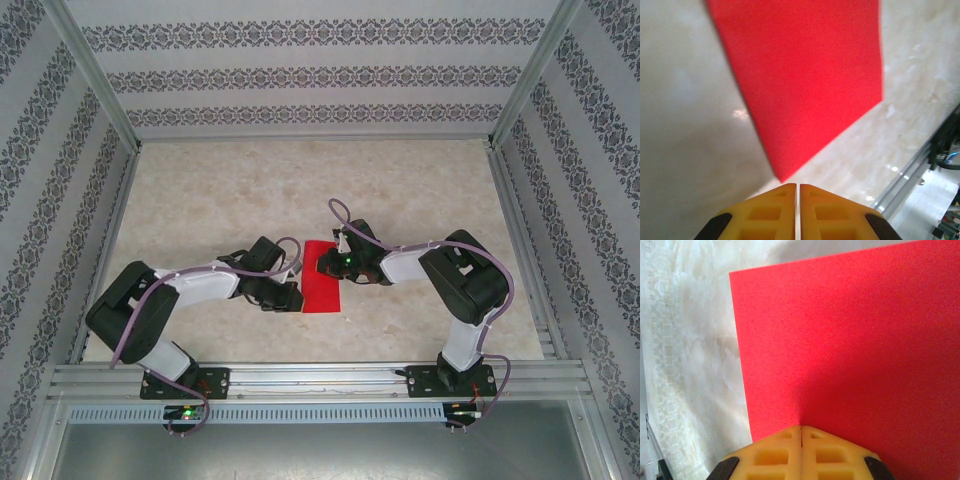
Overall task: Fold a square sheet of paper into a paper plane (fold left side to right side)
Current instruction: First fold the square sheet of paper in half at the center of the table, then hold the square sheet of paper at the center of the table.
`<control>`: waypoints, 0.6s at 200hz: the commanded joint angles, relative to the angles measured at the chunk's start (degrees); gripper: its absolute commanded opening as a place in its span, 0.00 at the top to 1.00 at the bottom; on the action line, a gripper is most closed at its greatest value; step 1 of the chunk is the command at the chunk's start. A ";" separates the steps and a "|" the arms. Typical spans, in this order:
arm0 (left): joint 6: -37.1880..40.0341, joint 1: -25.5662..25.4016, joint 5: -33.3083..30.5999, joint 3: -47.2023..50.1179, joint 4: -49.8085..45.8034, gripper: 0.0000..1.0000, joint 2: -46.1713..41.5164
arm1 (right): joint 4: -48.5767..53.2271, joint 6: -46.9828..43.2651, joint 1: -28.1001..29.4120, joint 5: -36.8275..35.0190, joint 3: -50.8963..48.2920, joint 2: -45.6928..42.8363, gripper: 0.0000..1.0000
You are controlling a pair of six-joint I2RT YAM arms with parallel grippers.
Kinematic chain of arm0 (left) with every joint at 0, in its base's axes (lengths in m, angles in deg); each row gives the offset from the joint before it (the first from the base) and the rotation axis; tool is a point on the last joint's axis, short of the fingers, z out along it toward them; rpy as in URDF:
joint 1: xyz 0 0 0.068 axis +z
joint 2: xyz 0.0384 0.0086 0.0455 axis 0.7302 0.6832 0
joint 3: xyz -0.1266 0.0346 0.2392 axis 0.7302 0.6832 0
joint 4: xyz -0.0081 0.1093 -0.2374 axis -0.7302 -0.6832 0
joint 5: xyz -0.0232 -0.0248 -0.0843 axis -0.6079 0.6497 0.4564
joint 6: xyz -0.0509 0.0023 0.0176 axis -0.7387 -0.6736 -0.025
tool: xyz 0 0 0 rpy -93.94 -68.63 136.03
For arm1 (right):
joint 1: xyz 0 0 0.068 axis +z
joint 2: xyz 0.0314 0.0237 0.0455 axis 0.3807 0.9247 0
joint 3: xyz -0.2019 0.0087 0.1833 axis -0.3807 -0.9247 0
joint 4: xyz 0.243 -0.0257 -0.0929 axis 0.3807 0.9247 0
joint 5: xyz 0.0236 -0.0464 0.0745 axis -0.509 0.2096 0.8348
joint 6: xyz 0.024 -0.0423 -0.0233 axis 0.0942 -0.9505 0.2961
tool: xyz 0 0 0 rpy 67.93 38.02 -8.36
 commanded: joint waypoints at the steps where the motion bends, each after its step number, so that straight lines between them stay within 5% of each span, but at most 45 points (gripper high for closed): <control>1: -0.47 1.44 2.55 -1.02 -2.51 0.91 -3.58 | 4.24 -0.41 0.09 -2.02 -2.57 1.93 1.00; 38: 1.35 5.71 2.79 -3.08 -1.39 0.91 -3.53 | 4.30 -0.88 0.10 -1.92 -2.66 0.86 1.00; 120: 5.22 5.88 0.79 -11.24 0.38 0.92 10.23 | 4.74 -0.79 0.19 -1.49 -1.96 0.28 1.00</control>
